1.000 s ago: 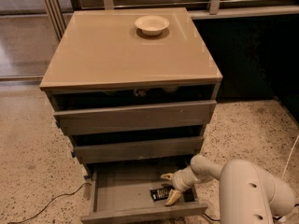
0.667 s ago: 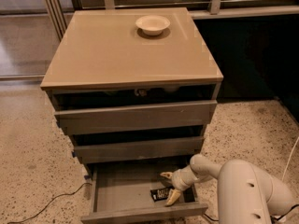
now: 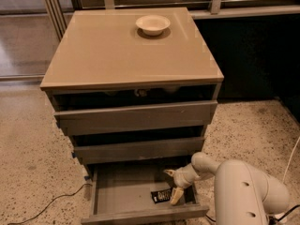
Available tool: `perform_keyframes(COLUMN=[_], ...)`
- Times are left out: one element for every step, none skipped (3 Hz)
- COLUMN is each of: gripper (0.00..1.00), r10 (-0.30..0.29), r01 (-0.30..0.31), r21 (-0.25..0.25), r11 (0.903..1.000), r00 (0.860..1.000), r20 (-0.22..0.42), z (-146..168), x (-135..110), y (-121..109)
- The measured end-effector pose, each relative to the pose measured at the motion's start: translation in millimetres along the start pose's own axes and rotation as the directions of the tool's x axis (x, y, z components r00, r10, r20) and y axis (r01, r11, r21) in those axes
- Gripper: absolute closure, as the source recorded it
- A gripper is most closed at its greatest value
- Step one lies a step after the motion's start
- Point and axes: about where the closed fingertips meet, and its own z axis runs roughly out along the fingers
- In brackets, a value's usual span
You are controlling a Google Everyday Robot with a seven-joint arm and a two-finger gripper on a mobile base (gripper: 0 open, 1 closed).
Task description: Pick rxbar chocolate from bottom drawer and place on counter
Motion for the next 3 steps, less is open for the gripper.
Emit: perform_keyframes(gripper=[0.0, 0.04, 0.07], r10=[-0.007, -0.007, -0.007], r01=[0.007, 0.007, 0.007], r21=[0.022, 0.022, 0.022], r11=[0.9997, 0.9997, 0.9997], r00=[1.0, 1.0, 1.0], r20=[-0.013, -0.013, -0.013], z=[-18.2, -18.2, -18.1], x=[-6.7, -6.7, -6.8], y=[-10.2, -10.2, -10.2])
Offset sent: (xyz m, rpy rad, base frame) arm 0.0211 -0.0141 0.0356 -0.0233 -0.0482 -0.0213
